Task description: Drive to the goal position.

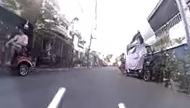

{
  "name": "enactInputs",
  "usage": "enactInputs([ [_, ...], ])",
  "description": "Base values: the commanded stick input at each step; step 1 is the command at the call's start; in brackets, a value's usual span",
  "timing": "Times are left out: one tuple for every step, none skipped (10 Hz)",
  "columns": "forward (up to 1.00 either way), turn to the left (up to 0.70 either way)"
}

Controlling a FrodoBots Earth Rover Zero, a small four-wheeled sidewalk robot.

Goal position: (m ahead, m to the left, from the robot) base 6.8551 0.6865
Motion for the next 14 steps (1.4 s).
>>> enactInputs([
  [1.00, -0.40],
  [1.00, -0.40],
  [1.00, -0.40],
  [1.00, -0.40],
  [1.00, -0.40],
  [1.00, -0.18],
  [1.00, 0.00],
  [1.00, 0.00],
  [1.00, 0.00],
  [1.00, 0.00],
  [1.00, 0.00],
  [1.00, 0.00],
  [1.00, 0.00],
  [1.00, 0.00],
])
